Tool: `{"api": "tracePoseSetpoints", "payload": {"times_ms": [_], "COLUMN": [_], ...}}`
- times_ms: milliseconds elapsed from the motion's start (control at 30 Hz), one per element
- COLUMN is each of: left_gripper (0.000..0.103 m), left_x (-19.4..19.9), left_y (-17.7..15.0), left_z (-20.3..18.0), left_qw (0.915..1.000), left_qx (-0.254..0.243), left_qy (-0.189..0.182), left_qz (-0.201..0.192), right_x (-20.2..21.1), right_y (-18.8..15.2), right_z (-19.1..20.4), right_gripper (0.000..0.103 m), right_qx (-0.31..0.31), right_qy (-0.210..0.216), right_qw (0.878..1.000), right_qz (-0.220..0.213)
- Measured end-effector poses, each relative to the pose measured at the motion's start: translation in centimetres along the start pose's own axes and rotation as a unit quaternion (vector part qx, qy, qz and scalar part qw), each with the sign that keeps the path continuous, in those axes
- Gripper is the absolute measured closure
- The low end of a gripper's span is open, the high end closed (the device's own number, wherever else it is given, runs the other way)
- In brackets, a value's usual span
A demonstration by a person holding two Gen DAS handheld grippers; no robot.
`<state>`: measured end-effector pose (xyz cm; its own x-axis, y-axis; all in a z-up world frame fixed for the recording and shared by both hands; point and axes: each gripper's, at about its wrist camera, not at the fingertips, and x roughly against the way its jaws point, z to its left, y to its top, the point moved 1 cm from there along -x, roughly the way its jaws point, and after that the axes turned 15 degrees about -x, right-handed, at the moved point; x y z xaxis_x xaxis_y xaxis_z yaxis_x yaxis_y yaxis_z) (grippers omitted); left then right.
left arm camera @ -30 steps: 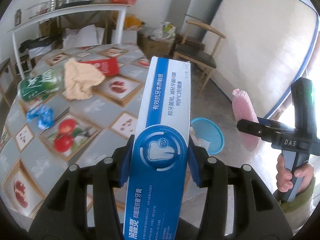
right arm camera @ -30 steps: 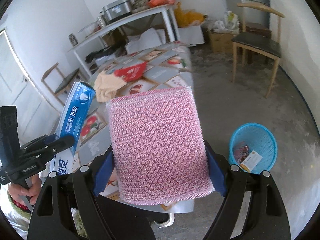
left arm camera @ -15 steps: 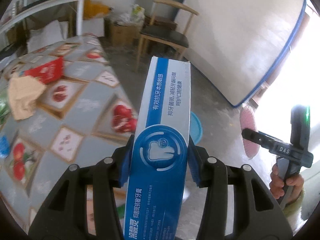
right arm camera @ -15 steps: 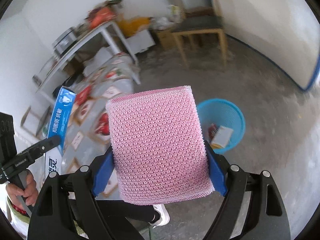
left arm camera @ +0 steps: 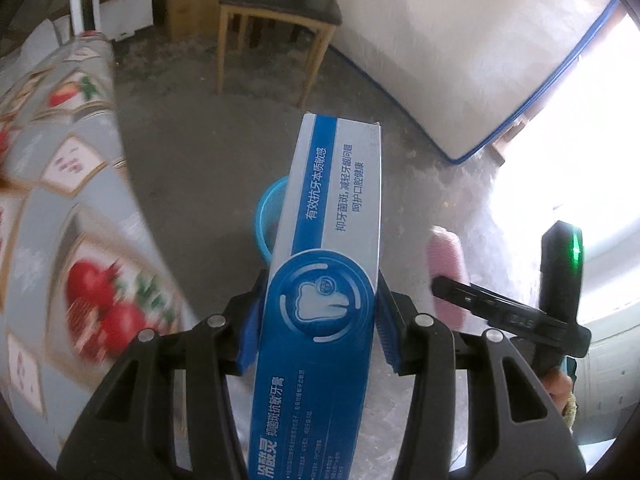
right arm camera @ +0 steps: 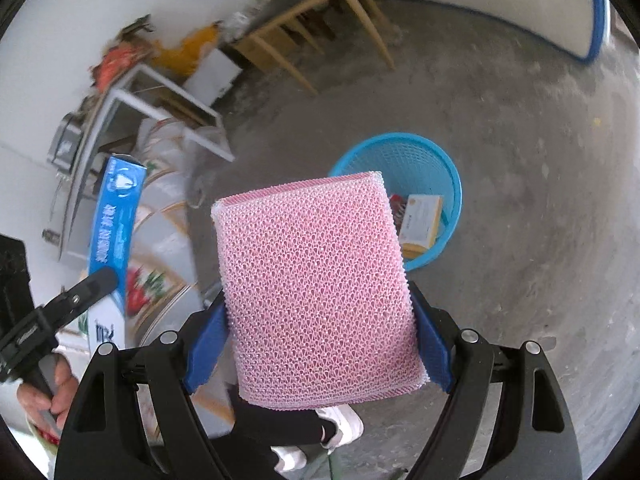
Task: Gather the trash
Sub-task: 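Carry the toothpaste box and pink sponge to the blue wastebasket and open both grippers, then move both tools back to the table toward the blue wrapper and beige cloth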
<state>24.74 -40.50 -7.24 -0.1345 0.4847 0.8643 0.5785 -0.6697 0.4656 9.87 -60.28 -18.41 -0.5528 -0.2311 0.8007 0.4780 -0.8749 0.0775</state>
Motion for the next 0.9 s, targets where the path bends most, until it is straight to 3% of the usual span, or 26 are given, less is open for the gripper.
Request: {"api": "tracePoseSetpoints", "payload": {"times_ms": [133,167,200,233,300,367,600,767,900], "left_gripper": [0.056,0.053,0.039,0.033,0.032,0.032,0.032,0.032,0.031], "left_x": [-3.6,-4.4,-5.2,-5.8,-6.1,-5.8,-2.8,-0.1,3.3], "left_y": [4.4,5.5,6.4,7.0,7.4,7.0,3.8,0.9,-1.9], "left_z": [-0.2,-0.2,-0.4,-0.3,0.0,0.1,-0.1,0.3,0.9], "left_qw": [0.9999,0.9999,0.9999,0.9999,0.9997,0.9994,0.9987,0.9984,0.9974], "left_qx": [0.004,0.005,0.008,0.012,0.021,0.027,-0.008,-0.009,-0.001], "left_qy": [-0.013,-0.013,-0.008,0.0,0.005,-0.006,-0.025,-0.018,-0.011], "left_qz": [0.002,0.0,0.0,-0.003,-0.012,-0.02,-0.044,-0.052,-0.071], "right_x": [-4.1,-5.2,-6.6,-7.8,-9.3,-9.8,-8.9,-6.6,-2.9], "right_y": [4.3,5.3,6.4,7.1,8.1,8.3,5.6,3.2,-0.7], "right_z": [0.0,-0.1,-0.5,-1.0,-2.4,-3.6,-5.8,-6.4,-2.8], "right_gripper": [0.02,0.019,0.016,0.016,0.016,0.016,0.016,0.016,0.016], "right_qx": [-0.014,-0.016,-0.021,-0.025,-0.044,-0.064,-0.057,-0.05,0.032], "right_qy": [-0.025,-0.035,-0.05,-0.067,-0.089,-0.079,-0.075,-0.067,-0.064], "right_qw": [1.0,0.999,0.998,0.997,0.995,0.995,0.995,0.996,0.997], "right_qz": [-0.008,-0.012,-0.015,-0.015,-0.017,-0.015,-0.026,-0.022,-0.032]}}
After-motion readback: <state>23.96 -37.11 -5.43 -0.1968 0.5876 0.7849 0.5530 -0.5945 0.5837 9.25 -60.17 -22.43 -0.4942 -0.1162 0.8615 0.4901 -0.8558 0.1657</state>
